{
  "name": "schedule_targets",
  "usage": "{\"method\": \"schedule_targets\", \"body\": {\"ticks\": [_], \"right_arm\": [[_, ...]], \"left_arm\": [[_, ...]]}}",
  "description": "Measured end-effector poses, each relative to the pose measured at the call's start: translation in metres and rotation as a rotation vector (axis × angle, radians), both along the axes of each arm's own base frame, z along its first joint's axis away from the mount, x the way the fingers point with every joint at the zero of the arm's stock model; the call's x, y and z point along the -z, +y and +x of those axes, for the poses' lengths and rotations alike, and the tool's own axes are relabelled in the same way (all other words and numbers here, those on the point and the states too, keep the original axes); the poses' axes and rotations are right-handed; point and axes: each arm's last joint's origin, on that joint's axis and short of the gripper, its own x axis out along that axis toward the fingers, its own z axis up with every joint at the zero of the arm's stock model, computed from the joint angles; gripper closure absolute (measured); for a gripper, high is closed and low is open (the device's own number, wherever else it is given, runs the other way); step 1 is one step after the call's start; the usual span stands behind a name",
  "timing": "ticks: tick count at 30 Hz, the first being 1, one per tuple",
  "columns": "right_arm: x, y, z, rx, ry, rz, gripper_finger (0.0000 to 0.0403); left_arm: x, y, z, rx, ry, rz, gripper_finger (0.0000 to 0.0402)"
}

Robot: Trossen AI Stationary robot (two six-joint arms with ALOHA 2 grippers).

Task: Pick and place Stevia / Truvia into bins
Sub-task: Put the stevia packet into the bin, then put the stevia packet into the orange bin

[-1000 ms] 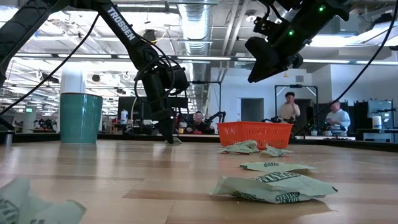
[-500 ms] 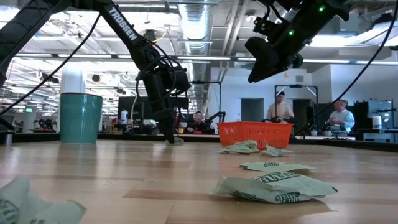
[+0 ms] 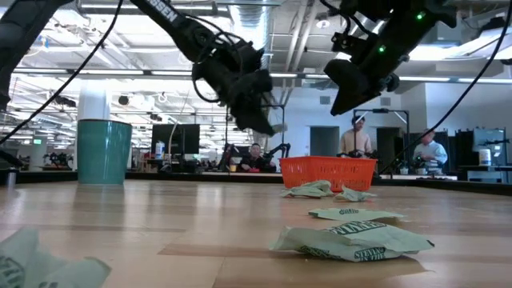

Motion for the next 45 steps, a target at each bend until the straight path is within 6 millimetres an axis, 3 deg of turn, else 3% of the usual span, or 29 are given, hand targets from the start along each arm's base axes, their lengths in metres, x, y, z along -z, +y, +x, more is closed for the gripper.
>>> {"method": "schedule_targets", "body": {"ticks": [8,12,18,28,39,45], "right_arm": [[0.001,0.000,-0.001,0.009,0.005,0.004,0.0303],[0.000,0.000,-0.001,0.009,-0.001,0.004,0.0303],[0.000,0.000,-0.001,0.009,-0.002,0.005,0.0303],[0.000,0.000,0.000,0.009,-0.003,0.005,0.0303],[0.000,0.000,0.000,0.009,-0.012,0.006,0.0303],[0.000,-0.001,0.000,0.032,-0.033,0.023,0.0303]], "left_arm": [[-0.007,-0.044,0.027,0.136,-0.112,0.050,0.0390],[0.002,-0.055,0.034,0.141,-0.087,0.106,0.0390],[0.018,-0.054,0.043,0.125,-0.091,0.143,0.0389],[0.018,-0.051,0.043,0.118,-0.093,0.134,0.0379],[0.024,-0.048,0.041,0.075,-0.046,0.145,0.0275],[0.006,-0.045,0.022,0.085,0.033,0.141,0.0252]]}}
